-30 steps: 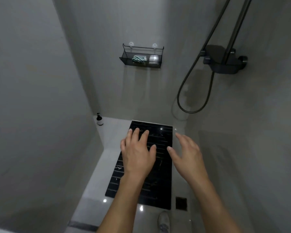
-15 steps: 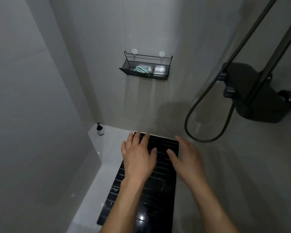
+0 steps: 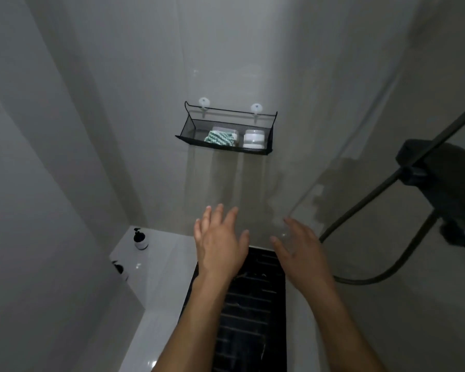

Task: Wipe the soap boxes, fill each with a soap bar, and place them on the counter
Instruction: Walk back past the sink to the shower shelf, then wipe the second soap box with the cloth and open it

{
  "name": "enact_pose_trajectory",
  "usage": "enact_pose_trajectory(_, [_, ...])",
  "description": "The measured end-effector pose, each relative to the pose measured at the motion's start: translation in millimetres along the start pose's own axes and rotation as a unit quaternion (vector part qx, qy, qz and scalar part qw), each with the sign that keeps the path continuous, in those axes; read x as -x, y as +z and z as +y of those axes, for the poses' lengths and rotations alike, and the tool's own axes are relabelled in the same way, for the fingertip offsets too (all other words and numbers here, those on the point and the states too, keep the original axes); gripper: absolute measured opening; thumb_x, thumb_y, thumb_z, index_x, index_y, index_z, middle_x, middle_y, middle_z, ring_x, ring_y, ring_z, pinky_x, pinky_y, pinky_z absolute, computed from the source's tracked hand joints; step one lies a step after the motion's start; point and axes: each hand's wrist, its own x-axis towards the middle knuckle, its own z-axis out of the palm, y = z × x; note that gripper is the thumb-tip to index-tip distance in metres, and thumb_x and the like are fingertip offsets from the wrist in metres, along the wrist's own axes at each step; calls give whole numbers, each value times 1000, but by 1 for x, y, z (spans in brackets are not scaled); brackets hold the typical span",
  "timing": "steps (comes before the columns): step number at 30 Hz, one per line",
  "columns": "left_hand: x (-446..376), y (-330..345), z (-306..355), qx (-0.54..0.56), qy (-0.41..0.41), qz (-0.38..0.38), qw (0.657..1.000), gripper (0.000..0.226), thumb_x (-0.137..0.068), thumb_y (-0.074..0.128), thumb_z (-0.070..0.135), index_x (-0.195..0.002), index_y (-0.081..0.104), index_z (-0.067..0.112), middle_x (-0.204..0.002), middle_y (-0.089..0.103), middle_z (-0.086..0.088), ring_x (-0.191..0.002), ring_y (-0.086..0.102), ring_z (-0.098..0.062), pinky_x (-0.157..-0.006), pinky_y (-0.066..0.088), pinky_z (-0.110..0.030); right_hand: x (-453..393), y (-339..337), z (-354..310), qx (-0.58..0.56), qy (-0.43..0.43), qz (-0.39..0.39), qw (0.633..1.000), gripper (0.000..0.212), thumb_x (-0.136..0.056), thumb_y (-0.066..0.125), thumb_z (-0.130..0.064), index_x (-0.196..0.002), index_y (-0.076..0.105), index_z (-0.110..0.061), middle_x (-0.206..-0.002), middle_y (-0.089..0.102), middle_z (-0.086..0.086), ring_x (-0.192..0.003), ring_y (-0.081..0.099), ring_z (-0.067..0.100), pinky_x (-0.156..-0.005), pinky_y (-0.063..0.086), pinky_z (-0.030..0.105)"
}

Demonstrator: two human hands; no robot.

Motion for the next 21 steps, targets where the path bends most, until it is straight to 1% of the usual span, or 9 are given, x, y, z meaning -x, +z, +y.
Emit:
enact_pose_trajectory(2, [-41,-2,-10,7,12,-6,1000,60,-95,53,46,-150,36,32,-161,28,-1,-152,11,-22,-122,7,-44,-36,9,-14,4,8,16,1000,58,-97,63,-33,-147,46,-13,-146,52,8,-134,45,23,-108,32,28])
enact_pose_trajectory(5, [-99,-7,-26,9,31,-13,999,60,-94,53,47,-150,37,31,-160,30,-2,-152,12,-23,-122,8,-45,-84,22,-35,1,19,30,999,59,-96,63,-35,-148,45,-15,-147,50,7,-136,44,23,-110,31,28])
enact_pose_trajectory(8, [-149,-10,-41,17,34,-18,999,60,-94,54,46,-150,38,31,-160,30,-2,-151,12,-23,-122,9,-45,-124,35,-48,-9,36,39,999,61,-96,62,-38,-150,44,-19,-150,47,5,-139,41,22,-113,32,33])
enact_pose_trajectory(10, [-174,-8,-49,21,30,-24,999,60,-94,54,46,-150,38,31,-160,29,-2,-151,12,-23,-122,9,-45,-146,43,-52,-4,44,43,998,61,-95,63,-37,-149,44,-18,-149,49,6,-138,43,23,-112,34,34])
enact_pose_trajectory(14, [-216,-1,-61,21,26,-32,999,60,-94,54,46,-150,38,30,-161,29,-2,-151,13,-23,-122,10,-44,-185,55,-58,-5,60,51,997,60,-95,64,-38,-149,45,-19,-147,50,5,-135,45,22,-106,34,28])
enact_pose_trajectory(16, [-238,5,-65,21,23,-30,999,60,-95,54,46,-150,37,30,-161,29,-2,-151,13,-23,-121,10,-44,-208,61,-58,-4,58,47,997,60,-95,63,-37,-149,45,-20,-147,50,5,-135,45,21,-104,33,26])
enact_pose_trajectory(21, [-302,21,-67,19,13,-16,1000,60,-94,55,45,-150,38,29,-160,30,-2,-151,16,-23,-122,11,-42,-281,74,-58,-10,34,42,999,59,-94,66,-32,-147,47,-15,-146,51,8,-136,46,23,-108,35,29])
